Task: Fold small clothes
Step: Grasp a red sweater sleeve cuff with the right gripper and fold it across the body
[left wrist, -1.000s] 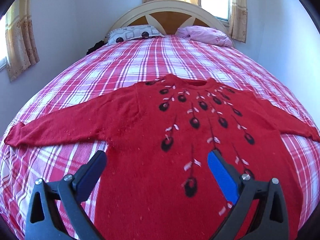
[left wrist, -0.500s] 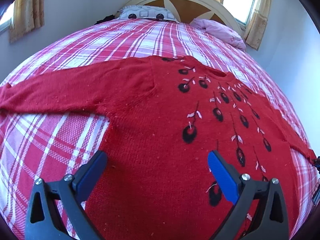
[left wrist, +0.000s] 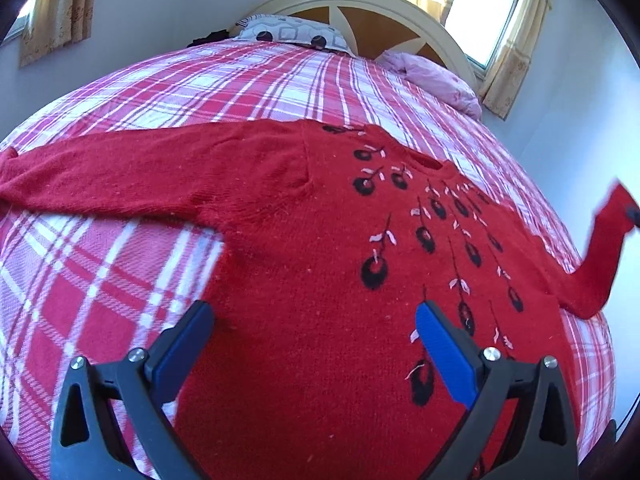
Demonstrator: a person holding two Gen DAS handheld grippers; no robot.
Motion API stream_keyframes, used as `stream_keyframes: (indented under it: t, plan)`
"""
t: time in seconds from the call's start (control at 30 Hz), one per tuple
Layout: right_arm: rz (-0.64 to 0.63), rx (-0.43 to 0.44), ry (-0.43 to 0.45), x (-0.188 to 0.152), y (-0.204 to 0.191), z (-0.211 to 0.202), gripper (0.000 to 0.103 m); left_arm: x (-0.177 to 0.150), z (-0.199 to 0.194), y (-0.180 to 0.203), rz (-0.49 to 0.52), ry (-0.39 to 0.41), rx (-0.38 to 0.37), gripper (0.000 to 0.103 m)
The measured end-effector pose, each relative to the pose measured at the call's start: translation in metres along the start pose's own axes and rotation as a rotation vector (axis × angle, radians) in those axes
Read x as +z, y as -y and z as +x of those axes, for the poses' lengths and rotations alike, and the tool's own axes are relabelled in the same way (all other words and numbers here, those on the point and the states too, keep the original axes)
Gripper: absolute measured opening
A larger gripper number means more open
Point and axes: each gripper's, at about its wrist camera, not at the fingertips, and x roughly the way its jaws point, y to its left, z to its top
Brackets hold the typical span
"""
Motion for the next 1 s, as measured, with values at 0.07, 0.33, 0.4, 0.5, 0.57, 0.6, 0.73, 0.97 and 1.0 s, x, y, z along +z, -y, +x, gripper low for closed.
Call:
stream_keyframes:
  t: [0.07, 0.33, 0.4, 0.5, 0.57, 0.6, 0.73, 0.97, 1.0]
  plan:
    - [-0.041, 0.118, -0.026, -0.006, -0.056, 0.021, 0.01, 0.0, -0.007, -0.004, 0.009, 0.01, 0.032, 0.103]
    - [-0.166, 0.297, -0.154, -0.075, -0.194, 0.109, 0.01, 0.004, -0.04, -0.047, -0.019, 0.072, 0.131, 0.103]
    - [-0.184, 0.316, -0.182, -0.092, -0.213, 0.125, 0.01, 0.004, -0.044, -0.057, -0.036, 0.074, 0.142, 0.103]
    - [-0.185, 0.345, -0.223, -0.112, -0.23, 0.144, 0.01, 0.002, -0.046, -0.068, -0.051, 0.081, 0.169, 0.103]
    - [-0.201, 0.364, -0.248, -0.122, -0.24, 0.154, 0.01, 0.001, -0.044, -0.074, -0.06, 0.079, 0.18, 0.103]
    - [-0.212, 0.37, -0.255, -0.129, -0.247, 0.155, 0.01, 0.001, -0.043, -0.076, -0.065, 0.077, 0.183, 0.103]
    - [-0.241, 0.429, -0.282, -0.151, -0.263, 0.16, 0.014, 0.0, -0.038, -0.081, -0.073, 0.066, 0.188, 0.103]
    - [-0.107, 0.619, -0.359, -0.158, -0.258, 0.169, 0.069, -0.002, -0.04, -0.081, -0.072, 0.061, 0.194, 0.103]
    - [-0.083, 0.647, -0.347, -0.153, -0.253, 0.163, 0.069, -0.001, -0.04, -0.08, -0.068, 0.062, 0.197, 0.103]
